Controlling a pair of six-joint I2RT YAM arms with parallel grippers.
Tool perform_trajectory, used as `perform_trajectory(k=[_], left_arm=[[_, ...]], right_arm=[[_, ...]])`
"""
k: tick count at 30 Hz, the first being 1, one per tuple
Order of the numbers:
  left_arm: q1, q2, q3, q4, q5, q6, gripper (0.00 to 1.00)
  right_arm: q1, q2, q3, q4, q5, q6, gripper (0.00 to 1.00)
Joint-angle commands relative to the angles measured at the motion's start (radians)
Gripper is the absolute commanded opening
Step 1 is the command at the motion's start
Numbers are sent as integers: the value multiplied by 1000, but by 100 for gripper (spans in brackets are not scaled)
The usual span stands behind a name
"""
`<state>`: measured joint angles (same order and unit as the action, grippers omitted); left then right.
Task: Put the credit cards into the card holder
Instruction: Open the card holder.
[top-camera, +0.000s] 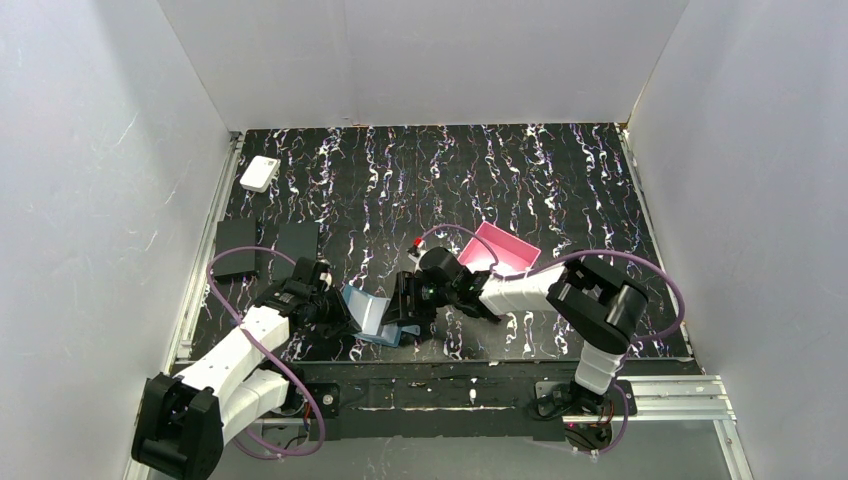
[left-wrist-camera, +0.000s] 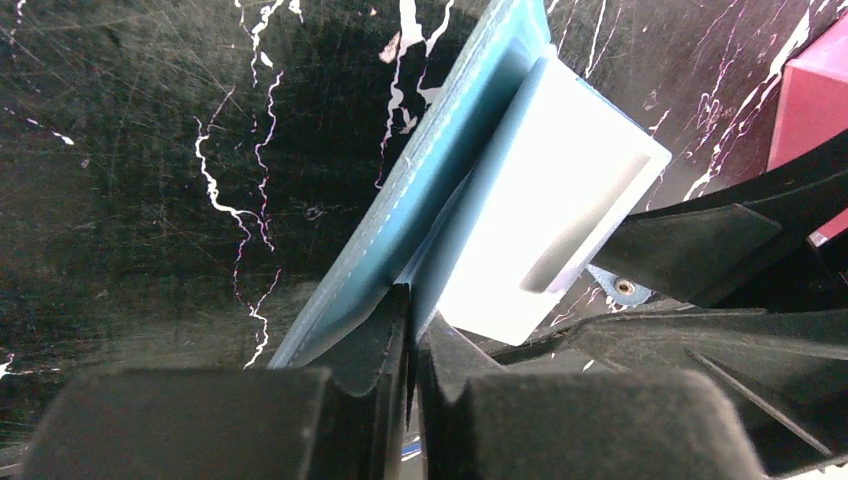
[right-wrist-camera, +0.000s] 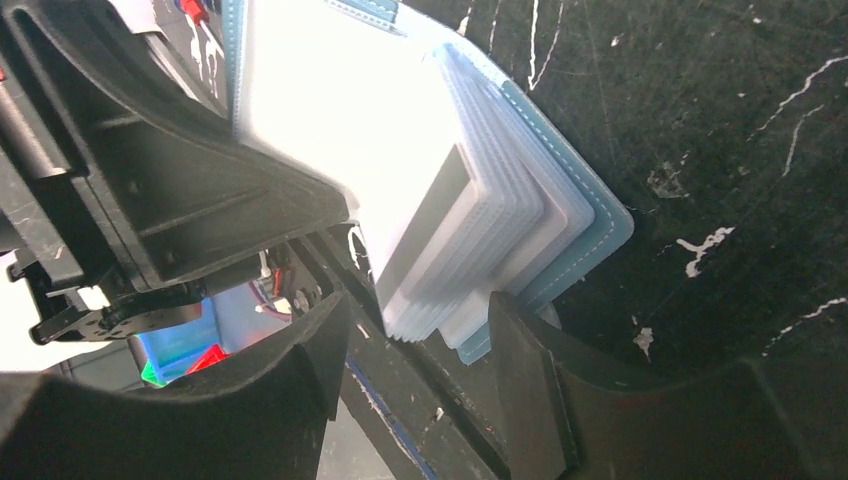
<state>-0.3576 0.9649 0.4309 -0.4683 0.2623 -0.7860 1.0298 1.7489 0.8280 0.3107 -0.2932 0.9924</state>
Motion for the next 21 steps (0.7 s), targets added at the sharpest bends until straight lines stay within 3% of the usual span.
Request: perform_trajectory(k=[1,9,21], left_arm=[[-5,-18,-13,-6,-8,-2,1],[-4,-26,-29,-4,-13,-12,0],[-4,-33,-44,7,-4,-19,0]], right_arm=[[12,16,11,28,5,2,63],[16,-33,-15,-26,46,-2,66],[34,-2,12,24,24,2,64]])
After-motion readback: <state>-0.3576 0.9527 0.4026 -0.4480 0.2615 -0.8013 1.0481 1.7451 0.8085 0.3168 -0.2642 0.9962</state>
